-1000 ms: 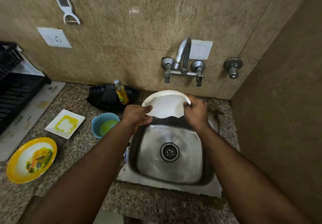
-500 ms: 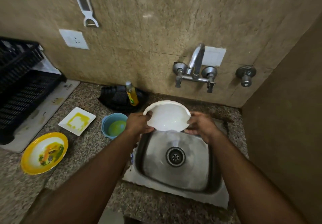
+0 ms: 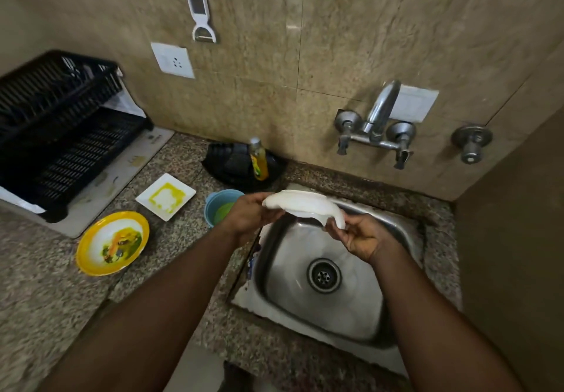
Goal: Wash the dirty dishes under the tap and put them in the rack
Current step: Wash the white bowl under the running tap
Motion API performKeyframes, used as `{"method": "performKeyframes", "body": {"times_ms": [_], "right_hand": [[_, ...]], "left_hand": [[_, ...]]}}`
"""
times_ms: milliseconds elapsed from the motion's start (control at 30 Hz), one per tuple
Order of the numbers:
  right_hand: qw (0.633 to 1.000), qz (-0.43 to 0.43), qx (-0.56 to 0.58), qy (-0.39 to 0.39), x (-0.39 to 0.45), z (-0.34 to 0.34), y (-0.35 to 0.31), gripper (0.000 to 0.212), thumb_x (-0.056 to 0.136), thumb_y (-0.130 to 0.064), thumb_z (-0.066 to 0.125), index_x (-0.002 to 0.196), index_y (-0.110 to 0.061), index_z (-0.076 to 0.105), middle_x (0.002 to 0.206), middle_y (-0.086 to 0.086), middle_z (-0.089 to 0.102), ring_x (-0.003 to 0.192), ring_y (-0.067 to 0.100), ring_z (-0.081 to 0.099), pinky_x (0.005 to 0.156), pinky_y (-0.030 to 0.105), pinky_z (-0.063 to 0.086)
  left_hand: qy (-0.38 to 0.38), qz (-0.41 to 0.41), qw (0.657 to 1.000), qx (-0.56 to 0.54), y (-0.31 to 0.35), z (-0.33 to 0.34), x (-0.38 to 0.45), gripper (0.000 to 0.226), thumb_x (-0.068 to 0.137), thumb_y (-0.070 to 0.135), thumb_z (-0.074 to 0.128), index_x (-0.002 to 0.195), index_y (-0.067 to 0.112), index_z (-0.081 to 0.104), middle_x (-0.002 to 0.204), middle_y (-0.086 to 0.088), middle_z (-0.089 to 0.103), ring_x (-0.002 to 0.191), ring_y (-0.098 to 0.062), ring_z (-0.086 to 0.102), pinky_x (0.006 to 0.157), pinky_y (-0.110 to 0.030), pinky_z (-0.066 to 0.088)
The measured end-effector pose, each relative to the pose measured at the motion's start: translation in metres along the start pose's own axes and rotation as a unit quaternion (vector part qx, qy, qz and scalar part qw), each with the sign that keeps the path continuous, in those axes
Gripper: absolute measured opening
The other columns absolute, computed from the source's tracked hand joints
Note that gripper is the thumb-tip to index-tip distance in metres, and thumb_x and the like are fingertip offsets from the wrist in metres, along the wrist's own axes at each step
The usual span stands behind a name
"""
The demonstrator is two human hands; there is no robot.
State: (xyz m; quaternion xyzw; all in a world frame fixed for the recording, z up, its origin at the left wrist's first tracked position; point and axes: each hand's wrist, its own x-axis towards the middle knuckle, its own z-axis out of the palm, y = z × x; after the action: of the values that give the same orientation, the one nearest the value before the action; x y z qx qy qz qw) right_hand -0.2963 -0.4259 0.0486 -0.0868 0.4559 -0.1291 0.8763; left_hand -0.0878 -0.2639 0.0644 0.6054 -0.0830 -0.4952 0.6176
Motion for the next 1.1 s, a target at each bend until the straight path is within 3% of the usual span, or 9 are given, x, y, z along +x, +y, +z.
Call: {"method": "performKeyframes", "body": {"times_ms": [167, 267, 333, 467, 633, 700, 867, 967, 1100], "right_hand": [[0.999, -0.025, -0.022, 0.024, -0.004, -0.004, 0.005, 0.034, 0.103, -0.001, 0.048, 0.136, 0.004, 0.053, 0.134, 0.024, 0.059, 0.124, 0.033, 0.058, 0.05, 0.043, 0.061], [0.998, -0.03, -0.034, 0.032, -0.006, -0.005, 0.008, 0.017, 0.103, -0.001, 0.048, 0.114, 0.004, 0.06, 0.105, 0.022, 0.066, 0.099, 0.033, 0.063, 0.05, 0.047, 0.06], [0.998, -0.029, -0.042, 0.03, -0.005, -0.005, 0.008, 0.018, 0.103, -0.001, 0.048, 0.117, 0.003, 0.059, 0.109, 0.022, 0.066, 0.106, 0.033, 0.063, 0.056, 0.05, 0.061], [0.998, -0.033, -0.055, 0.011, -0.008, 0.001, 0.004, 0.035, 0.1, -0.004, 0.052, 0.134, 0.004, 0.055, 0.131, 0.022, 0.062, 0.126, 0.034, 0.058, 0.072, 0.05, 0.061], [0.997, -0.038, -0.06, -0.011, -0.008, 0.025, 0.011, 0.041, 0.098, -0.003, 0.055, 0.138, 0.002, 0.054, 0.11, 0.021, 0.071, 0.088, 0.035, 0.074, 0.055, 0.04, 0.062], [0.997, -0.051, -0.051, -0.04, -0.008, 0.044, 0.019, 0.058, 0.076, 0.003, 0.076, 0.131, 0.004, 0.057, 0.098, 0.021, 0.075, 0.077, 0.033, 0.076, 0.053, 0.039, 0.061], [0.991, -0.055, -0.059, -0.102, 0.015, 0.117, 0.051, 0.076, 0.062, 0.005, 0.083, 0.133, 0.004, 0.056, 0.123, 0.022, 0.069, 0.104, 0.035, 0.071, 0.07, 0.049, 0.064], [0.984, -0.044, -0.071, -0.157, 0.049, 0.177, 0.087, 0.11, 0.029, 0.007, 0.1, 0.129, 0.006, 0.057, 0.125, 0.023, 0.068, 0.102, 0.035, 0.073, 0.068, 0.05, 0.063], [0.981, -0.048, -0.064, -0.177, 0.095, 0.271, 0.146, 0.054, 0.067, 0.004, 0.083, 0.118, 0.005, 0.063, 0.111, 0.022, 0.074, 0.091, 0.03, 0.076, 0.063, 0.045, 0.063]], "left_hand": [[0.027, -0.023, 0.999, -0.01, 0.0, 0.001, 0.004, 0.056, 0.073, -0.023, 0.04, 0.127, -0.019, 0.053, 0.119, -0.029, 0.06, 0.11, -0.039, 0.061, 0.085, -0.034, 0.061], [0.031, -0.062, 0.997, 0.016, -0.011, 0.008, -0.001, 0.039, 0.055, -0.012, 0.045, 0.084, -0.014, 0.071, 0.094, -0.023, 0.06, 0.099, -0.038, 0.058, 0.079, -0.036, 0.052], [0.04, -0.062, 0.997, 0.016, -0.011, 0.006, -0.003, 0.029, 0.055, -0.014, 0.043, 0.065, -0.005, 0.069, 0.086, -0.021, 0.057, 0.093, -0.037, 0.058, 0.073, -0.035, 0.048], [0.016, -0.049, 0.998, 0.04, 0.004, -0.004, -0.003, 0.053, 0.067, -0.023, 0.037, 0.114, -0.021, 0.06, 0.11, -0.025, 0.062, 0.098, -0.034, 0.061, 0.057, -0.026, 0.057], [0.037, -0.037, 0.998, 0.036, 0.033, -0.025, 0.0, 0.04, 0.077, -0.023, 0.038, 0.106, -0.007, 0.061, 0.111, -0.031, 0.06, 0.085, -0.035, 0.063, 0.057, -0.037, 0.057], [0.036, -0.03, 0.999, 0.027, 0.044, -0.039, 0.004, 0.041, 0.075, -0.023, 0.038, 0.103, -0.006, 0.062, 0.115, -0.032, 0.057, 0.087, -0.037, 0.061, 0.054, -0.037, 0.058], [0.032, 0.005, 0.999, 0.036, 0.094, -0.107, 0.013, 0.054, 0.081, -0.019, 0.039, 0.132, -0.005, 0.053, 0.123, -0.024, 0.061, 0.099, -0.034, 0.064, 0.053, -0.029, 0.056], [0.056, 0.024, 0.996, 0.063, 0.127, -0.176, 0.025, 0.061, 0.074, -0.013, 0.047, 0.135, -0.003, 0.052, 0.128, -0.024, 0.064, 0.109, -0.036, 0.063, 0.071, -0.036, 0.054], [0.122, 0.049, 0.982, 0.134, 0.165, -0.281, 0.043, 0.037, 0.067, 0.0, 0.055, 0.103, -0.002, 0.065, 0.114, -0.026, 0.065, 0.094, -0.031, 0.062, 0.068, -0.033, 0.048]]}}
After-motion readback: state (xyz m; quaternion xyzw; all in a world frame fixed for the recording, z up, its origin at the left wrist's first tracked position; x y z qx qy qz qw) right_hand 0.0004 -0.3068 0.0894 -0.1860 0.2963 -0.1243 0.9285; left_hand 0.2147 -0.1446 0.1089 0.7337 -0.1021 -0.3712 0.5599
